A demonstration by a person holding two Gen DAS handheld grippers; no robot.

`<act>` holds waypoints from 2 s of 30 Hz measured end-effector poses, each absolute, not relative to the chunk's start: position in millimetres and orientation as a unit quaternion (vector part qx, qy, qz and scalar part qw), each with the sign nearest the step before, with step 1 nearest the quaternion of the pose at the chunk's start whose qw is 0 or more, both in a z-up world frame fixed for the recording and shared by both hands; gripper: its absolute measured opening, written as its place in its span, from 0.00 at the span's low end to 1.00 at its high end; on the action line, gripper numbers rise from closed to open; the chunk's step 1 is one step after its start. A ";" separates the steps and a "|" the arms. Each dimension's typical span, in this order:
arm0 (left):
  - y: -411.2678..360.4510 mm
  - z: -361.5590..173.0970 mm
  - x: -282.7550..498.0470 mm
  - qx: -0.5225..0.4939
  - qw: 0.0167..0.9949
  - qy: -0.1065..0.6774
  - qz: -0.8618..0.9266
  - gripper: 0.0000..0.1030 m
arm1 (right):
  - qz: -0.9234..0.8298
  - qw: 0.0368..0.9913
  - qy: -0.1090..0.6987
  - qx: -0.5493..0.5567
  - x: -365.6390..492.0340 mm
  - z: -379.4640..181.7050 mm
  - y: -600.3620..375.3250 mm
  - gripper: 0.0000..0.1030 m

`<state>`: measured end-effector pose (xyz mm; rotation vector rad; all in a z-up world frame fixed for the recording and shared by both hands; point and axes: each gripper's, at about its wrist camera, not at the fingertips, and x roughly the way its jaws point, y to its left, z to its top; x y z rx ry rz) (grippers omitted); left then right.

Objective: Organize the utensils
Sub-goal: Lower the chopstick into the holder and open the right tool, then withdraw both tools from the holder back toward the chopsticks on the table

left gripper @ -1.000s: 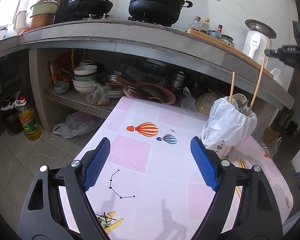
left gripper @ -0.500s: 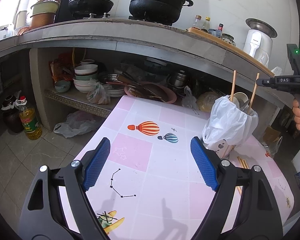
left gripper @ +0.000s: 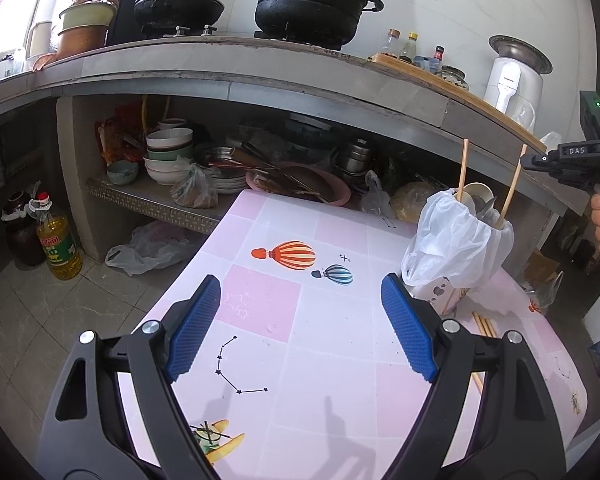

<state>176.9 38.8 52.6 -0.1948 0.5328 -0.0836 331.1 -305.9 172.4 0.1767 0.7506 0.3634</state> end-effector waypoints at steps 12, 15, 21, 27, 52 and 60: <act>37.9 52.5 176.2 -0.094 0.959 0.264 -0.043 0.76 | 0.179 0.905 0.380 0.068 325.4 161.8 -297.7 0.06; 37.5 52.2 176.0 -0.094 0.959 0.264 -0.043 0.76 | 0.162 0.912 0.374 0.052 325.7 162.2 -296.0 0.06; 37.5 52.4 176.2 -0.094 0.959 0.264 -0.043 0.76 | 0.134 0.915 0.379 0.047 330.8 159.9 -301.6 0.06; 37.3 52.4 176.0 -0.094 0.959 0.264 -0.044 0.76 | 0.133 0.918 0.369 0.067 321.9 166.4 -316.1 0.10; -108.8 15.1 180.2 -0.024 0.911 0.341 -0.229 0.75 | 0.024 0.894 0.426 0.134 151.5 20.2 -382.0 0.27; -186.0 -21.3 212.3 0.030 0.869 0.421 -0.259 0.46 | 0.009 0.894 0.426 0.141 129.2 -2.1 -387.5 0.27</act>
